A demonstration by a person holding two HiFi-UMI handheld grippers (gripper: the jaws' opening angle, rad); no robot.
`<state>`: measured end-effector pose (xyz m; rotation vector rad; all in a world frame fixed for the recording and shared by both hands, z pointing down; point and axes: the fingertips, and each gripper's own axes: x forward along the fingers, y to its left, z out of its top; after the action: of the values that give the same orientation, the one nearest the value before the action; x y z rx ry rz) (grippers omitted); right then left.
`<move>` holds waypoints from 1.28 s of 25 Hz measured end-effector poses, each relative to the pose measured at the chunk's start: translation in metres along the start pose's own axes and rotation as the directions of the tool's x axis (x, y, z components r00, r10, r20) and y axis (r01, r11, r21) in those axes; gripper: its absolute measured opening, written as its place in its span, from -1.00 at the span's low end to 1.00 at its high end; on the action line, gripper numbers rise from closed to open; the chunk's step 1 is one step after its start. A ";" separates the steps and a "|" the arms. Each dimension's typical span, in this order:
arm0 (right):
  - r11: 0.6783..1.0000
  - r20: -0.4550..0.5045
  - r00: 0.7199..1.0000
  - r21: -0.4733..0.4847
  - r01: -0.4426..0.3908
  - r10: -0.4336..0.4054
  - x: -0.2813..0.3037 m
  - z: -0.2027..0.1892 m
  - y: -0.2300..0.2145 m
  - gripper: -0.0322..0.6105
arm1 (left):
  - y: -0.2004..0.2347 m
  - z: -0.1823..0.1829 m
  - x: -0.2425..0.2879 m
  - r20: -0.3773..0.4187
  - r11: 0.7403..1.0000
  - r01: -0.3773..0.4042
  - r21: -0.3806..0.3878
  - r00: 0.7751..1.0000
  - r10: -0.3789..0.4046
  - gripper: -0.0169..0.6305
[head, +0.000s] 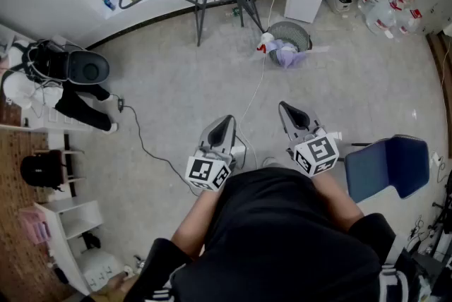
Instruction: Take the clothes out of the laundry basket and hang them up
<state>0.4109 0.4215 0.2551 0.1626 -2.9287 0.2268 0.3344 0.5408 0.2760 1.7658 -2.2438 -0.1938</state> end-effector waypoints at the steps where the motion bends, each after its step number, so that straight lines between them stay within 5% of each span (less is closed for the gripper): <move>1: 1.000 0.003 1.000 -0.009 -0.001 0.001 -0.005 -0.002 -0.004 -0.92 | -0.006 -0.003 0.001 0.000 1.000 0.001 0.006 1.000 -0.001 -0.93; 8: 0.997 -0.008 0.997 -0.027 0.079 -0.079 -0.050 -0.025 -0.036 -0.92 | -0.036 -0.030 -0.003 -0.014 0.999 -0.045 0.011 0.999 0.046 -0.93; 21: 0.999 0.023 0.999 0.028 0.035 -0.036 -0.069 -0.026 -0.037 -0.81 | -0.041 -0.031 -0.018 -0.015 0.999 -0.045 0.002 0.999 0.045 -0.92; 22: 0.999 0.025 0.999 0.030 0.024 -0.025 -0.069 -0.027 -0.036 -0.58 | -0.041 -0.032 -0.019 -0.018 0.999 -0.034 -0.008 0.999 0.034 -0.80; 25: 1.000 0.029 1.000 0.026 0.002 -0.002 -0.072 -0.033 -0.032 -0.42 | -0.038 -0.032 -0.026 -0.016 0.999 -0.032 -0.017 0.999 0.031 -0.40; 32: 0.998 0.006 1.000 0.060 -0.003 0.003 -0.078 -0.051 -0.032 -0.32 | -0.024 -0.036 -0.053 -0.002 0.992 -0.118 -0.033 0.993 0.118 -0.32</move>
<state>0.5002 0.4058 0.2930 0.1679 -2.9302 0.3158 0.3792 0.5882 0.2968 1.6102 -2.3227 -0.2046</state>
